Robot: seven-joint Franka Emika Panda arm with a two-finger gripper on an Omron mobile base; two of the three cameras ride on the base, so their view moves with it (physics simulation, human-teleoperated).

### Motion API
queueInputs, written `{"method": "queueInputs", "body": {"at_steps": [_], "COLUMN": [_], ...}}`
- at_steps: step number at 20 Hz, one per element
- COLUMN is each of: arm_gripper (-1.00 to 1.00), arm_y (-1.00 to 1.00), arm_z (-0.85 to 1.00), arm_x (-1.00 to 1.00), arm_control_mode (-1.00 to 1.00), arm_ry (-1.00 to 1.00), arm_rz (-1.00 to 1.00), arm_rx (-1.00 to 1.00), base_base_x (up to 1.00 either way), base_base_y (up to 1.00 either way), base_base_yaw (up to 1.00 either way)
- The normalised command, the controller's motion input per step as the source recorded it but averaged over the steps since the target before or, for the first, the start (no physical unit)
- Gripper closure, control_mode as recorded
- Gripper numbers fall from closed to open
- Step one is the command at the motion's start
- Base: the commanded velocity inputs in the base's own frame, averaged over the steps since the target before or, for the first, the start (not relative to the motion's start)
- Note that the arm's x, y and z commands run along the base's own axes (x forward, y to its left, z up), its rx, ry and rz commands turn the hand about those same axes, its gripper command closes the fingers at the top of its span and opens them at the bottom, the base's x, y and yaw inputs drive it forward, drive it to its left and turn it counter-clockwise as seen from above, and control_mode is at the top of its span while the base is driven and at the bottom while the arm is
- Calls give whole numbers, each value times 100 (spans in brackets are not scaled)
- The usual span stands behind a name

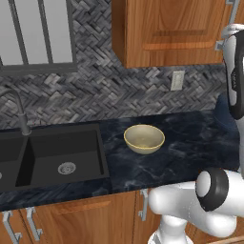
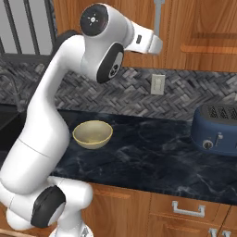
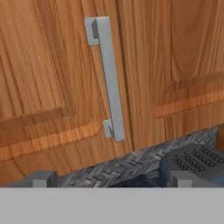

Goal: Open the cabinet and setup a tea strainer by placing it in the bowl upright.

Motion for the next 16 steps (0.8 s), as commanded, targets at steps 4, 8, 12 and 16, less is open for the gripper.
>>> {"method": "queueInputs", "body": {"at_steps": [4,8,12,16], "arm_gripper": [-100,-100,-100,-100], "arm_y": [-12,-8,-9,-1], "arm_z": [0,0,-3,0], "arm_x": [26,2,16,26], "arm_control_mode": [-100,-100,-100,-100], "arm_ry": [0,0,2,0], "arm_rz": [3,0,0,0], "arm_rx": [1,0,0,0], "base_base_x": [0,0,0,0], "base_base_y": [0,0,0,0], "base_base_yaw": [0,0,0,0]}}
